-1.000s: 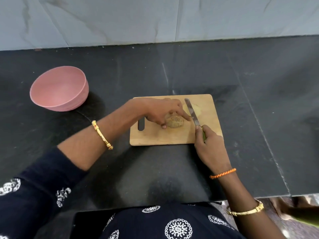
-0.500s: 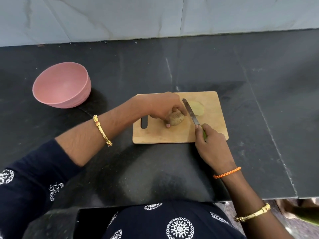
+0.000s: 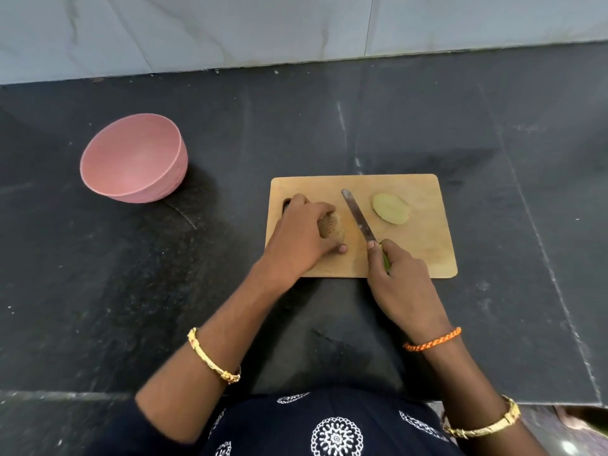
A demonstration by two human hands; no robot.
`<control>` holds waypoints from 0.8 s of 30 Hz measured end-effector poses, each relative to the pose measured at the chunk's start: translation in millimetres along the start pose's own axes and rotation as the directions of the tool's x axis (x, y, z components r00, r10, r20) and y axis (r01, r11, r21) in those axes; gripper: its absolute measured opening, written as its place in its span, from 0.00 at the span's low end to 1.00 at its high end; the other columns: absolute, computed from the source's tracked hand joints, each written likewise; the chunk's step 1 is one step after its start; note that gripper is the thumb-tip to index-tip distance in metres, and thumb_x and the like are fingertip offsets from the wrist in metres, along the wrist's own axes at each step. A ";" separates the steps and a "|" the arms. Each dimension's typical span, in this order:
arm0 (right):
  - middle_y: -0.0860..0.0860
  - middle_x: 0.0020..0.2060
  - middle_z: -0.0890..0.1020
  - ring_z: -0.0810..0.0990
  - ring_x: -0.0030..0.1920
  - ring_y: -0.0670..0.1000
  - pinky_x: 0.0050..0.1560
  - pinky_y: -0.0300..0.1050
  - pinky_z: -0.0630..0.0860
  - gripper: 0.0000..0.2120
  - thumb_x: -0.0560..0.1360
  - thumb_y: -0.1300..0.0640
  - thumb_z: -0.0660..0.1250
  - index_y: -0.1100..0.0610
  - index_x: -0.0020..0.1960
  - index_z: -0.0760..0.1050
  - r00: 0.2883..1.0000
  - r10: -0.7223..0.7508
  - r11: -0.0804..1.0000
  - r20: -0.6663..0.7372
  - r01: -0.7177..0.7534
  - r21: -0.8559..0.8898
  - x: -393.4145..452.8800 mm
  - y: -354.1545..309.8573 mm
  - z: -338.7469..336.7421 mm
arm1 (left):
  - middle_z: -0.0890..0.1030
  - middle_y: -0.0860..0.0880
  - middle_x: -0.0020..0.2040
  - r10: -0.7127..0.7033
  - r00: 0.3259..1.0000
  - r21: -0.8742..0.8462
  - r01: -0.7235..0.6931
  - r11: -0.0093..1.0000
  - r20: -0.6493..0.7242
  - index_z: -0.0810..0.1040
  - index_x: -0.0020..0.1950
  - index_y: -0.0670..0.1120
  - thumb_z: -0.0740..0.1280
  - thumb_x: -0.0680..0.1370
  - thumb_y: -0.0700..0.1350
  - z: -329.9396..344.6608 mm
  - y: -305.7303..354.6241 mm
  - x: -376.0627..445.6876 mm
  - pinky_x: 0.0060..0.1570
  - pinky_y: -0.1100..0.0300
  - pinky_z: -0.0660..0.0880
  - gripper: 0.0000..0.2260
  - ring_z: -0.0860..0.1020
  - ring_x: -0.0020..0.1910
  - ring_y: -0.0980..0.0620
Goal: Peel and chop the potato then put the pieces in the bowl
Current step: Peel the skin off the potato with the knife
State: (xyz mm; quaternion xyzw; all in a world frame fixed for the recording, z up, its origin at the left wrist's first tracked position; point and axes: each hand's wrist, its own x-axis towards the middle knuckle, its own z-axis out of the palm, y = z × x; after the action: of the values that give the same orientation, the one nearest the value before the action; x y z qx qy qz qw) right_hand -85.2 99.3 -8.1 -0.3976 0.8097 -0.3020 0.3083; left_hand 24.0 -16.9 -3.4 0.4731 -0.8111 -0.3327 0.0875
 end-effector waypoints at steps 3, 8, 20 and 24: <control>0.54 0.31 0.75 0.73 0.31 0.53 0.31 0.47 0.66 0.18 0.81 0.47 0.52 0.54 0.35 0.64 1.000 0.003 1.000 0.020 -0.003 -0.002 0.5 -5.0 3.7 | 0.69 0.51 0.52 -0.009 1.000 -0.061 0.009 0.998 0.013 0.73 0.66 0.51 0.78 0.63 0.51 -2.8 -1.7 -0.8 0.56 0.61 0.70 0.32 0.71 0.51 0.54; 0.54 0.34 0.77 0.76 0.34 0.53 0.33 0.48 0.70 0.17 0.81 0.46 0.50 0.55 0.41 0.68 0.997 0.025 0.999 0.071 -0.022 -0.043 3.8 -8.2 5.2 | 0.73 0.52 0.51 0.017 0.997 -0.093 -0.009 0.996 0.081 0.76 0.64 0.51 0.78 0.63 0.52 -16.3 -8.8 5.1 0.42 0.79 0.66 0.31 0.73 0.42 0.62; 0.52 0.34 0.75 0.76 0.36 0.53 0.32 0.46 0.65 0.16 0.82 0.47 0.48 0.54 0.47 0.69 0.995 -0.014 0.986 0.102 0.031 -0.165 11.6 -18.6 10.4 | 0.72 0.52 0.51 0.068 0.997 -0.143 -0.071 0.987 -0.031 0.74 0.65 0.43 0.75 0.68 0.46 -4.0 -6.5 -6.3 0.50 0.74 0.71 0.27 0.73 0.44 0.61; 0.53 0.35 0.75 0.75 0.36 0.53 0.32 0.46 0.66 0.15 0.82 0.47 0.48 0.55 0.47 0.68 0.994 -0.008 0.986 0.111 0.026 -0.162 12.1 -19.2 12.0 | 0.71 0.51 0.54 0.093 0.995 -0.103 -0.097 0.990 -0.038 0.73 0.66 0.42 0.74 0.70 0.45 -1.1 -5.2 -8.6 0.59 0.58 0.73 0.25 0.73 0.52 0.53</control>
State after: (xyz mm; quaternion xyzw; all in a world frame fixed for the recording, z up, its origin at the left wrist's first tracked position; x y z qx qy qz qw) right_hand -73.6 76.7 -4.7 -0.4445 0.8102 -0.2149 0.3160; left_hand 32.8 -12.0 -4.4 0.4341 -0.8127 -0.3622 0.1412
